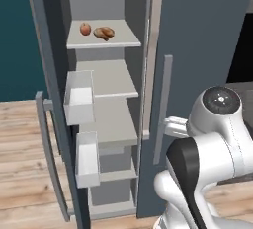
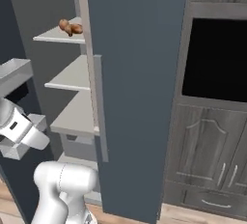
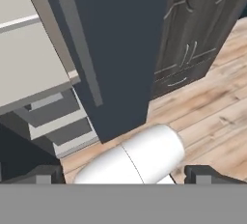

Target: Take the bell pepper, peach, and chicken drumstick from the freezer and place them in the bowl on the counter.

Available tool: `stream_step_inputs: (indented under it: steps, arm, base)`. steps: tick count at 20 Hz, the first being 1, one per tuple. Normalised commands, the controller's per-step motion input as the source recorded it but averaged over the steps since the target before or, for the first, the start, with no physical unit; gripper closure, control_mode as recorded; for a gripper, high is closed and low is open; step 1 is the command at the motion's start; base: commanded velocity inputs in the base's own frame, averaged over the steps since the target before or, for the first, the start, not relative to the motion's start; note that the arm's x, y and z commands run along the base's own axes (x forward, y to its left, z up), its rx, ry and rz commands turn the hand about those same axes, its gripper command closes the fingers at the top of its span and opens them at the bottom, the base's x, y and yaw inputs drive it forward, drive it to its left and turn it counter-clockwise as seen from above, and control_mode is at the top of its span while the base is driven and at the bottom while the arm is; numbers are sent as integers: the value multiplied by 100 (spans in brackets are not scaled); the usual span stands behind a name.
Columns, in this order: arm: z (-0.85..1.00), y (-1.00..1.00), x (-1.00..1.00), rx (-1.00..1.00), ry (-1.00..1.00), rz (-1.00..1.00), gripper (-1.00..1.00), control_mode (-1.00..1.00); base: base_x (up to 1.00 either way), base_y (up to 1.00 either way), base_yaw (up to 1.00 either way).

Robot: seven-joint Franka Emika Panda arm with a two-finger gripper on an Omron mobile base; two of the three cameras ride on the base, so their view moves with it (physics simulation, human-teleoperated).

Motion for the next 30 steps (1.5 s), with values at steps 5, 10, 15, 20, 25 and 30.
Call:
stream_step_inputs:
  steps: [5,10,15,20,25,30]
  arm:
    - [0,0,0,0,0,0,-100,100]
    - [0,0,0,0,0,0,-100,100]
    - [0,0,0,0,0,0,-100,100]
    - [43,2,0,0,-4,11,-100,-100]
    - [100,11,-19,-4,-19,29,-100,-100]
    - [100,15,-47,-4,-18,35,-100,-100]
  base:
    - [53,33,0]
    - [84,1,0]
    - [69,0,-1]
    - [11,3,1]
    - [0,0,0]
    - [0,0,0]
